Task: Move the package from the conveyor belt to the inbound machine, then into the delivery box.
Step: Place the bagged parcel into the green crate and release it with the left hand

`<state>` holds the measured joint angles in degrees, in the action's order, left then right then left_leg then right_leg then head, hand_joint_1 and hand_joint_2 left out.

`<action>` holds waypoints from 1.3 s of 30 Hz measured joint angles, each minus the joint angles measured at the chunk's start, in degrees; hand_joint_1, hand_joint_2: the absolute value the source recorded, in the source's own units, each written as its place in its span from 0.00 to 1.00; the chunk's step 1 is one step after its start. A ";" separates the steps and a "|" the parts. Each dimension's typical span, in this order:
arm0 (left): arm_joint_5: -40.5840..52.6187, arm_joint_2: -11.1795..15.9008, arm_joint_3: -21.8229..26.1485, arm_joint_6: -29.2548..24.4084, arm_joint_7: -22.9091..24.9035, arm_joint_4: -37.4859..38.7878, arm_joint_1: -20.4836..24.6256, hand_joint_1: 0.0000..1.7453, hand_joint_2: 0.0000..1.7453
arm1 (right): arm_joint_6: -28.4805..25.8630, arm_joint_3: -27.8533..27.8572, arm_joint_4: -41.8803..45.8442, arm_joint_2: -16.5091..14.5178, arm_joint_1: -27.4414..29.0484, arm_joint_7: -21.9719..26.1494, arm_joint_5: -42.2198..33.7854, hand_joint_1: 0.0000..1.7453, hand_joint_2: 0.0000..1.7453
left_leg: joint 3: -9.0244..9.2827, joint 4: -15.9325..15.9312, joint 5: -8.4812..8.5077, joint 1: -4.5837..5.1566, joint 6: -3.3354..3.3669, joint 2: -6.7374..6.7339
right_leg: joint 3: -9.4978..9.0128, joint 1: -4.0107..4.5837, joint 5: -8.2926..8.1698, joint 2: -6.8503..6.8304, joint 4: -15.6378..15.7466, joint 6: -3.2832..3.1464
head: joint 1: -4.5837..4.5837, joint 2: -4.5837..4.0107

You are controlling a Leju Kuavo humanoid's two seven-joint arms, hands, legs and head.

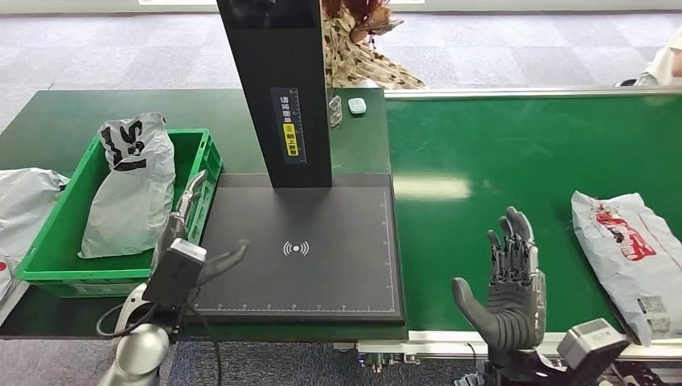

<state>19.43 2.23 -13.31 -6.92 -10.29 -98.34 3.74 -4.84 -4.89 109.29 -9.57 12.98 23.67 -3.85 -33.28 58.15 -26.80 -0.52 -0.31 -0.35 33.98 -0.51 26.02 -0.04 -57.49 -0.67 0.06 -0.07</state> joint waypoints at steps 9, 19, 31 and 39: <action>-2.53 -5.89 -1.11 -0.49 -1.60 -4.09 -8.09 0.00 1.00 | -0.85 -4.02 -2.84 -0.48 -0.66 -2.61 1.98 0.00 1.00 | 0.00 -0.01 0.06 -0.10 -0.09 0.02 | -0.01 0.11 -0.04 -0.03 -0.04 -0.08 | 0.00 0.00; -1.54 -8.02 -0.84 2.70 -1.64 -7.24 -12.76 0.00 1.00 | -0.69 -4.44 -7.45 -0.49 -1.68 -1.77 2.40 0.00 1.00 | -0.01 -0.01 0.06 -0.10 -0.09 0.05 | -0.01 0.12 -0.04 -0.08 -0.03 -0.07 | 0.00 0.00; -2.78 -8.02 -0.87 2.95 -2.52 -7.17 -14.00 0.00 1.00 | -1.77 -4.41 -9.28 -0.21 -0.19 -0.78 1.27 0.00 1.00 | 0.00 -0.01 0.06 -0.10 -0.09 0.05 | -0.01 0.12 -0.04 -0.07 -0.03 -0.07 | 0.01 0.00; -3.69 -8.03 -0.87 2.38 -3.17 -7.16 -14.23 0.00 1.00 | -2.35 -4.17 -9.61 0.11 0.14 -0.78 1.21 0.00 1.00 | 0.00 -0.01 0.06 -0.10 -0.09 0.05 | -0.01 0.12 -0.04 -0.07 -0.03 -0.07 | 0.01 0.00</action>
<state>15.74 -5.80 -14.19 -4.54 -13.46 -105.50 -10.49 -7.19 -9.06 99.68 -9.46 13.12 22.88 -2.64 -33.28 58.15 -26.74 -0.62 -0.40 -0.30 33.97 -0.39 25.98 -0.11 -57.52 -0.75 0.07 -0.07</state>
